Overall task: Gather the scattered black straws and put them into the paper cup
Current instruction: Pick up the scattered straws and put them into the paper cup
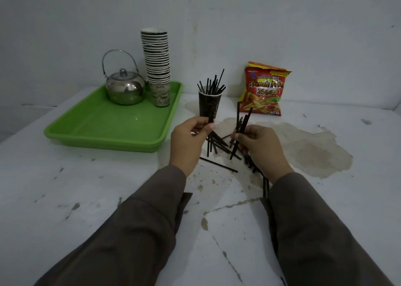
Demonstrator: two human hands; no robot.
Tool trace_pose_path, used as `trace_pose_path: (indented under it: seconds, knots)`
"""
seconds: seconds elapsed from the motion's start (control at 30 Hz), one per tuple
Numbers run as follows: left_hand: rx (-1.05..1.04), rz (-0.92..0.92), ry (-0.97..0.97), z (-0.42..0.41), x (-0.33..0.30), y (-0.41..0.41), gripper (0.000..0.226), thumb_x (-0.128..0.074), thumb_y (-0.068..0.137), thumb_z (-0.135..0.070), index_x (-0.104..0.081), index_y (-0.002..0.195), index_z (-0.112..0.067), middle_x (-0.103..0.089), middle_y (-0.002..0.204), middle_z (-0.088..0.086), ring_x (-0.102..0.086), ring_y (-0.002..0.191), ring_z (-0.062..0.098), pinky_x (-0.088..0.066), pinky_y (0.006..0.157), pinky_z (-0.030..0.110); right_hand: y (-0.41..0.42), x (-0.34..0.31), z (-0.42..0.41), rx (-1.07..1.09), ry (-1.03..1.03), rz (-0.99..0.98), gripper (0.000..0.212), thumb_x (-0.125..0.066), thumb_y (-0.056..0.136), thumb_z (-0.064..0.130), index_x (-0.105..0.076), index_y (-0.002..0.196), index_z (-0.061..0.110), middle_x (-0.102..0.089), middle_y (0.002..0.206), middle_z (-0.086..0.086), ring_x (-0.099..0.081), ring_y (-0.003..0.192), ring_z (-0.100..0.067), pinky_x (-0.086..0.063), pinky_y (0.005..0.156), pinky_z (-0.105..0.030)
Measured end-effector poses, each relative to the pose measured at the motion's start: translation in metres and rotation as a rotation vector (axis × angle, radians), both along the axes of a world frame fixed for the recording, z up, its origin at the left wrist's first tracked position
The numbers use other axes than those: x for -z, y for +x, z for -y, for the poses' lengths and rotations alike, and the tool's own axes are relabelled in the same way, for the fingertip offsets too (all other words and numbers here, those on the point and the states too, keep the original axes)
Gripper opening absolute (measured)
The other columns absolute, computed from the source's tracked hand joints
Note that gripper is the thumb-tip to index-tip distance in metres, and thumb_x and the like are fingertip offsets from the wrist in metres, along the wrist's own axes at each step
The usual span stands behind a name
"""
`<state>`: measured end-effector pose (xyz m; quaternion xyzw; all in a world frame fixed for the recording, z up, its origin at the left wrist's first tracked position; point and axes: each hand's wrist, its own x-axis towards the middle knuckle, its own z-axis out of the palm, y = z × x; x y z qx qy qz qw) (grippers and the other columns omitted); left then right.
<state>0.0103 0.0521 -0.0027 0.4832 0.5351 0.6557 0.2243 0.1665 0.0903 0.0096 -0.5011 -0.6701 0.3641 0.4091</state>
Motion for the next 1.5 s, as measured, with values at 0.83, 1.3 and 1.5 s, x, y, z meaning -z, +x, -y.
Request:
trace_pose_path:
  seconds: [0.83, 1.3, 1.5]
  knots:
    - [-0.023, -0.101, 0.028, -0.080, -0.082, -0.057, 0.014, -0.068, 0.079, -0.010, -0.069, 0.092, -0.006, -0.069, 0.079, 0.011, -0.068, 0.076, 0.022, -0.057, 0.073, 0.031, -0.051, -0.088, -0.104, 0.091, 0.131, -0.098, 0.015, -0.067, 0.082, 0.010, -0.070, 0.095, 0.003, -0.067, 0.073, -0.004, -0.056, 0.056, -0.007, -0.048, 0.049, -0.011]
    - [-0.068, -0.252, -0.008, -0.149, -0.084, -0.066, 0.012, -0.070, 0.078, -0.018, -0.070, 0.087, -0.012, -0.066, 0.073, 0.001, -0.061, 0.070, 0.011, -0.051, 0.070, 0.023, -0.094, -0.064, -0.163, 0.100, 0.125, 0.058, 0.019, -0.068, 0.082, 0.018, -0.072, 0.096, 0.005, -0.068, 0.088, -0.005, -0.055, 0.063, -0.004, -0.048, 0.061, -0.021]
    - [-0.059, -0.296, -0.067, -0.158, -0.075, -0.069, 0.015, -0.069, 0.078, -0.022, -0.070, 0.090, -0.013, -0.070, 0.082, 0.006, -0.065, 0.079, 0.019, -0.053, 0.077, 0.031, -0.094, -0.064, -0.168, 0.085, 0.160, 0.060, 0.019, -0.067, 0.082, 0.020, -0.072, 0.097, 0.009, -0.070, 0.096, -0.003, -0.061, 0.080, -0.013, -0.047, 0.068, -0.023]
